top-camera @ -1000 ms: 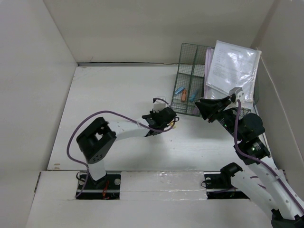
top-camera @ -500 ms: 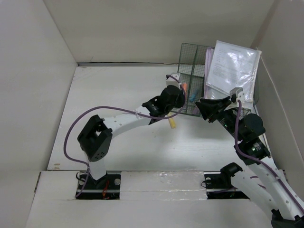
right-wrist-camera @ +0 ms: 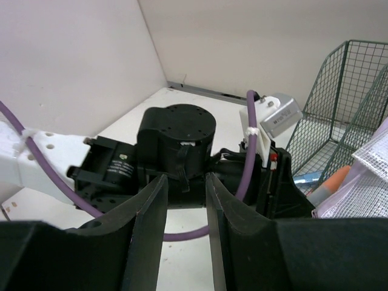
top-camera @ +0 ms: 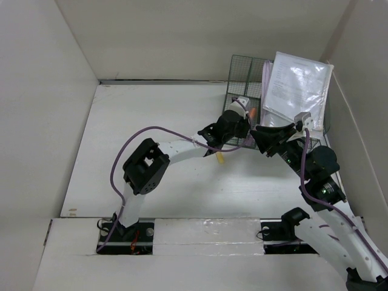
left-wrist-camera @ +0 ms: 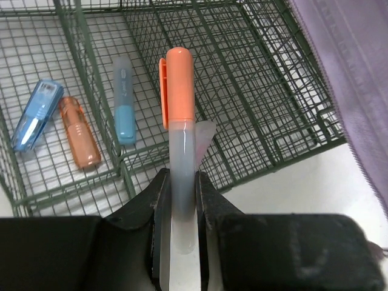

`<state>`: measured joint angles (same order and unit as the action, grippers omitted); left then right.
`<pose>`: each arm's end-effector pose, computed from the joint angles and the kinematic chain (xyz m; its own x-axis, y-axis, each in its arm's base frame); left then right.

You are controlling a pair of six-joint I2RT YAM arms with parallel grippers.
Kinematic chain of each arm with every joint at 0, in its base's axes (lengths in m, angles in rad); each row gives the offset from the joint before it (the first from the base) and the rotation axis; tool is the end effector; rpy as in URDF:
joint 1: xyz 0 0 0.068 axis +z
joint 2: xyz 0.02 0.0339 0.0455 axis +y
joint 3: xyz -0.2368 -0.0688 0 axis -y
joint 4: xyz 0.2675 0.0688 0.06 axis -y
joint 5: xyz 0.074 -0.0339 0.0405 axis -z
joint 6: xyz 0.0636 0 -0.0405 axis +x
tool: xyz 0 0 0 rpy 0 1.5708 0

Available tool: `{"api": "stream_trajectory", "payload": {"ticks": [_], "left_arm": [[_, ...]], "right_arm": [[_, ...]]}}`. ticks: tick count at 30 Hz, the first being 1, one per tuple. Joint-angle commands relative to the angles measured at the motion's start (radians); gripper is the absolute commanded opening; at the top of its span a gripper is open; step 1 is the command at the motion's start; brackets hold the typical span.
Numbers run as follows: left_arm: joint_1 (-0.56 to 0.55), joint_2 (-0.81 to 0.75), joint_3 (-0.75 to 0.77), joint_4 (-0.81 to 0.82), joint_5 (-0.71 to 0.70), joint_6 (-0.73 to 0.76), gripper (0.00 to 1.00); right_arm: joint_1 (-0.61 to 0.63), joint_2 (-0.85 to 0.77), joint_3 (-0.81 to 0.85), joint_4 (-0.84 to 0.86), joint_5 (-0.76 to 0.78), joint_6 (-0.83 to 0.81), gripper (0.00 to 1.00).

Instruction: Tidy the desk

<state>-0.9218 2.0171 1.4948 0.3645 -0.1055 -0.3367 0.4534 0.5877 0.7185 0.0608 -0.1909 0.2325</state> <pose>0.3193 -0.4098 0.2241 -0.3306 -0.1078 -0.9376 0.6571 0.6868 -0.3107 0.1873 0.1047 0.3652 0.0289 0.2657 -0.9636 -0.6209 0.7603 0.1910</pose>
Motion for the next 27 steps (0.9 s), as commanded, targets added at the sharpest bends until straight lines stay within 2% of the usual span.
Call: {"api": "stream_trajectory", "payload": {"ticks": [1,9,27], "left_arm": [[-0.002,0.025,0.054,0.148,0.035,0.079,0.00],[0.055,0.124,0.094,0.254,0.184,0.035,0.00],[0.074,0.212,0.076,0.320,0.208,0.034,0.02]], "right_arm": [[0.010,-0.009,0.002,0.053,-0.002,0.005,0.37],[0.010,-0.008,0.001,0.053,-0.002,0.004,0.37],[0.010,0.021,-0.001,0.062,-0.007,0.002,0.37]]}}
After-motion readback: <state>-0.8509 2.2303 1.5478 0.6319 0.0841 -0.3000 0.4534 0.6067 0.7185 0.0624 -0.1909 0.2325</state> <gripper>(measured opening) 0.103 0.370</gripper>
